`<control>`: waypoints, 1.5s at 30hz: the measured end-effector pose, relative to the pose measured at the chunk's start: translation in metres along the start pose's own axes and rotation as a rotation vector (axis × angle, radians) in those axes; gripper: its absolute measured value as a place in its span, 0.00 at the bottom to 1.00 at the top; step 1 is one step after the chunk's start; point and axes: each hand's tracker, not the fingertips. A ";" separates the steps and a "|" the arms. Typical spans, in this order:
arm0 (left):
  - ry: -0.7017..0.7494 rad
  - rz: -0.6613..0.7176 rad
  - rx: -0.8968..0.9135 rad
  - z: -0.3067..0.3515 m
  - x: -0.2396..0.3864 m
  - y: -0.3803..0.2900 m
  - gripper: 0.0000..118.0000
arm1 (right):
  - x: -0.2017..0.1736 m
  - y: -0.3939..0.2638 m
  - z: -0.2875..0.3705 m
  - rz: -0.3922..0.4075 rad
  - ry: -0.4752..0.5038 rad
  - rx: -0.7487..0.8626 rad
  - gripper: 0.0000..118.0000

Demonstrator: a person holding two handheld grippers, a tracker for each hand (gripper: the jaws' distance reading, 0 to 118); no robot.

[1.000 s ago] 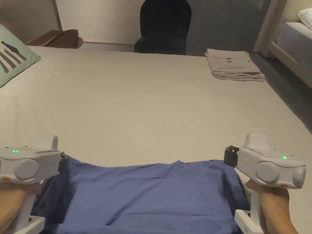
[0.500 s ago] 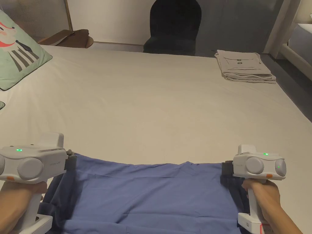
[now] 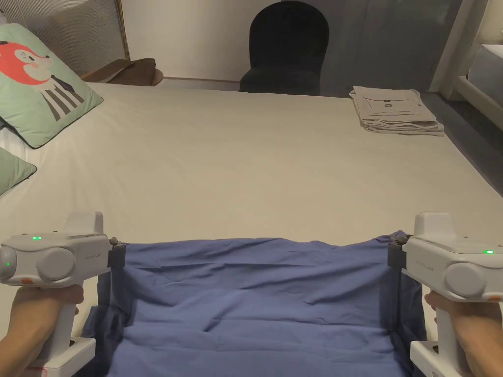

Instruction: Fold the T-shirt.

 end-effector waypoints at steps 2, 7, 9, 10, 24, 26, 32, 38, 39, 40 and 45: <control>0.002 0.019 0.004 0.014 -0.006 -0.008 0.02 | 0.001 -0.008 0.028 -0.017 0.026 0.028 0.01; 0.002 0.042 0.000 0.045 -0.019 -0.038 0.02 | 0.006 -0.043 0.076 -0.058 0.054 0.049 0.01; -0.003 0.053 -0.009 0.055 -0.023 -0.053 0.02 | 0.009 -0.060 0.088 -0.090 0.065 0.036 0.01; -0.008 0.060 -0.012 0.060 -0.025 -0.062 0.02 | 0.009 -0.070 0.093 -0.098 0.071 0.032 0.01; 0.013 0.107 -0.130 0.068 -0.026 -0.165 0.02 | 0.011 -0.183 0.100 -0.222 0.003 -0.120 0.01; 0.022 0.105 -0.139 0.066 -0.025 -0.170 0.02 | 0.010 -0.188 0.095 -0.219 -0.010 -0.128 0.01; 0.050 0.112 -0.127 0.072 -0.018 -0.161 0.34 | 0.000 -0.176 0.108 -0.196 -0.038 -0.125 0.34; -0.030 0.138 0.043 0.103 0.009 -0.120 0.93 | -0.028 -0.123 0.140 -0.117 -0.072 0.081 0.89; -0.041 0.123 0.079 0.109 0.017 -0.111 0.93 | -0.033 -0.114 0.143 -0.101 -0.063 0.115 0.89; -0.044 0.112 0.119 0.116 0.027 -0.101 0.93 | -0.040 -0.104 0.147 -0.088 -0.062 0.156 0.89; -0.091 0.062 0.380 0.144 0.068 -0.068 0.93 | -0.077 -0.068 0.158 0.004 -0.100 0.359 0.89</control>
